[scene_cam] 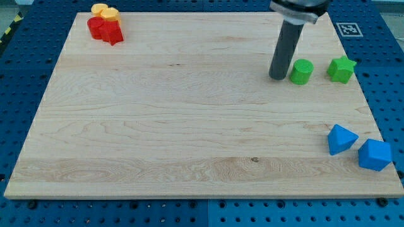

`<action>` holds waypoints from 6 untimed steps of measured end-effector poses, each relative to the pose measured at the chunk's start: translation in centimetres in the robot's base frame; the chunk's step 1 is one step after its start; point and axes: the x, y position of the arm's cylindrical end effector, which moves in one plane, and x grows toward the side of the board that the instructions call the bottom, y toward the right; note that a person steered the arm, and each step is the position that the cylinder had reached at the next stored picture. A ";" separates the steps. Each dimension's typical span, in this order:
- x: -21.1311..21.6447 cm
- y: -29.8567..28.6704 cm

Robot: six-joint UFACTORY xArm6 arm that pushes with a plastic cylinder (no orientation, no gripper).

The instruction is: Slightly move the blue triangle towards the up side

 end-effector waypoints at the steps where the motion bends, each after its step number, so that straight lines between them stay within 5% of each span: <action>1: 5.9 -0.3; 3: 20.4 1.4; 6: 19.9 8.3</action>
